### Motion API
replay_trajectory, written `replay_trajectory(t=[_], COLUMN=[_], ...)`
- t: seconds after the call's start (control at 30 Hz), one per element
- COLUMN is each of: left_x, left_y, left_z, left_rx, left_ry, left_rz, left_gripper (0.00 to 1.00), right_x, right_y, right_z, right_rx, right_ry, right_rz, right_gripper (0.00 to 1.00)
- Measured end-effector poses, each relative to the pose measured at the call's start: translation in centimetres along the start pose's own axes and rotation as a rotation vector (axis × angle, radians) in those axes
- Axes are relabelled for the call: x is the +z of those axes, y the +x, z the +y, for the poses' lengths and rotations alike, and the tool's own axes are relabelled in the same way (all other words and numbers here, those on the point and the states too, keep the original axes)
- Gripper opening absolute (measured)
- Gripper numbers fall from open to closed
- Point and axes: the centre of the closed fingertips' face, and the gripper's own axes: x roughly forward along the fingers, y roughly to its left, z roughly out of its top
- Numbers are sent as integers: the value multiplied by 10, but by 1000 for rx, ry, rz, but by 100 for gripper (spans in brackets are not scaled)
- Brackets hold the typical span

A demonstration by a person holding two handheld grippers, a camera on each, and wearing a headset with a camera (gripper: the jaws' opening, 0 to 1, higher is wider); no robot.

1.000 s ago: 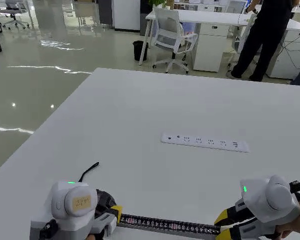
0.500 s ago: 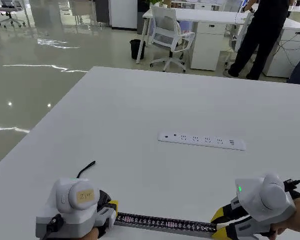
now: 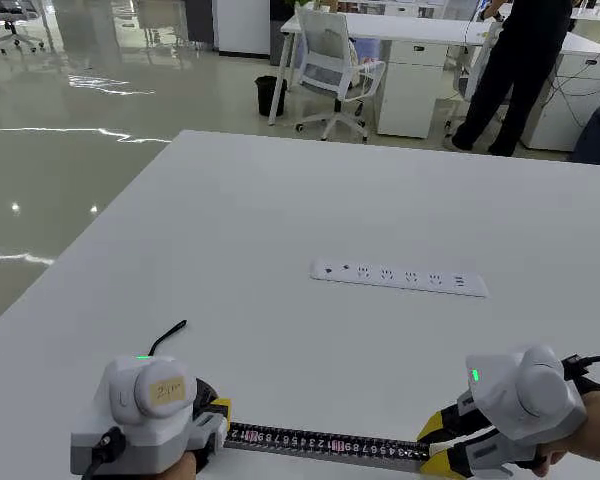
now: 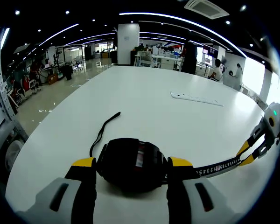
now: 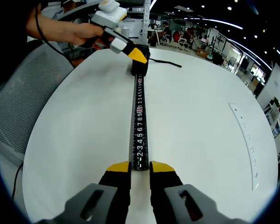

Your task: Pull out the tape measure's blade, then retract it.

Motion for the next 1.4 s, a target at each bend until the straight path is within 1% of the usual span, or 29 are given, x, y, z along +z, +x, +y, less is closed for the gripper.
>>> replay_trajectory(t=[0.13,0.2,0.4,0.67,0.83,1.17,1.4], left_x=[0,0,0,0,0,-1,-1], left_y=[0,0,0,0,1,1,1], left_z=[-1,0,0,0,0,1,1], left_rx=[12,20,24,27,30,32,31], left_ry=[21,29,49,64,83,90,95], left_rz=[-7,-3,11,14,12,9,8], left_gripper=[56,55,54,54,54,54,54], right_x=[0,-1,-1,0,2,5,10], right_y=[0,0,0,0,-1,-3,-4], right_z=[-1,-1,-2,0,0,-2,-2], right_rx=[-2,-3,-6,-4,-6,-11,-14], right_ry=[5,7,6,4,-1,-5,-10], right_rz=[1,1,2,9,12,10,4], right_gripper=[15,15,15,15,15,15,15])
